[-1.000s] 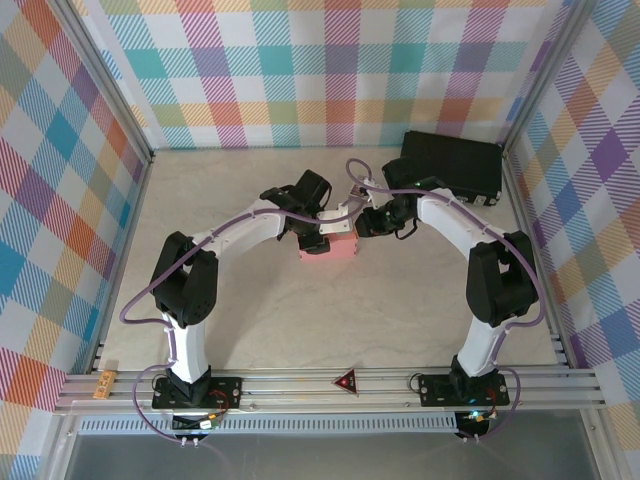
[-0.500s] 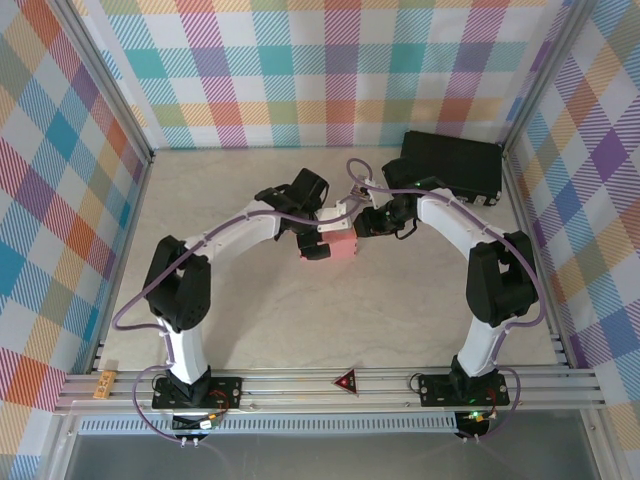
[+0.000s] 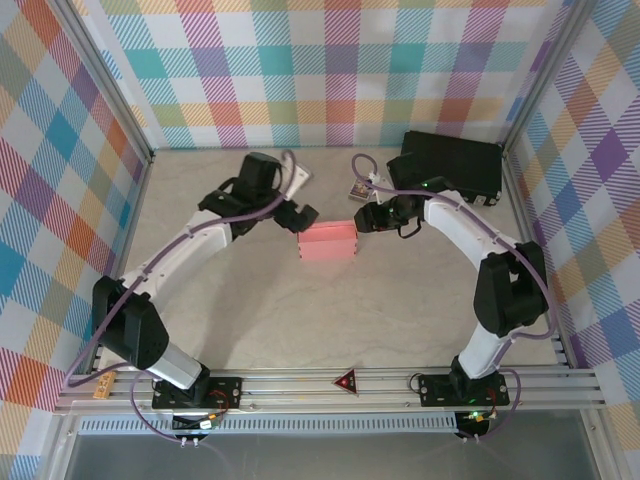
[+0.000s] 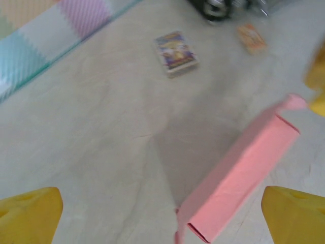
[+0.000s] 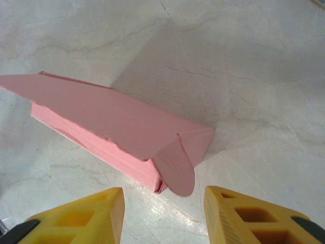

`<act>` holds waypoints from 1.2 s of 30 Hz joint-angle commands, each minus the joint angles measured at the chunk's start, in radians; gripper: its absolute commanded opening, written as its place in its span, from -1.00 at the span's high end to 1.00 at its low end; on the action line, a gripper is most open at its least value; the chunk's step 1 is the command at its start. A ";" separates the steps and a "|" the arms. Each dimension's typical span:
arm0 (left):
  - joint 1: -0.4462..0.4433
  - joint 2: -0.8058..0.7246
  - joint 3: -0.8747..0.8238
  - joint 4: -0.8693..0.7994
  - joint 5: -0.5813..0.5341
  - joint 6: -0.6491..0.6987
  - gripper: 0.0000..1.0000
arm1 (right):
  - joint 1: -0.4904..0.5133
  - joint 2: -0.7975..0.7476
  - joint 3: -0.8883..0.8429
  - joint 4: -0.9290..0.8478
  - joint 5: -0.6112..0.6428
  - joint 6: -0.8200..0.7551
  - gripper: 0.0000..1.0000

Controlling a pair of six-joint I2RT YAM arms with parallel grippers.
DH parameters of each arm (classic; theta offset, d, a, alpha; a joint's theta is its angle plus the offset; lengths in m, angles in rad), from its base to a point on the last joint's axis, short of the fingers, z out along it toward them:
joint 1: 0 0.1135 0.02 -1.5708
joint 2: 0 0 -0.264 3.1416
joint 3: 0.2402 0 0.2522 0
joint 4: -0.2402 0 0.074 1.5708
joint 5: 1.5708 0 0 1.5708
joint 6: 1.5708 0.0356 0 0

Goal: Fold the paper box

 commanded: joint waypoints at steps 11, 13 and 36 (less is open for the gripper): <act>0.101 -0.131 -0.287 0.135 0.196 -0.487 -0.70 | -0.008 -0.016 -0.029 0.019 -0.032 0.013 0.23; 0.101 -0.117 -0.307 0.155 0.221 -0.486 -0.59 | -0.009 -0.012 -0.029 0.022 -0.045 0.013 0.25; 0.103 0.047 -0.280 0.172 0.324 -0.446 0.03 | -0.012 0.036 -0.038 0.044 -0.073 0.024 0.44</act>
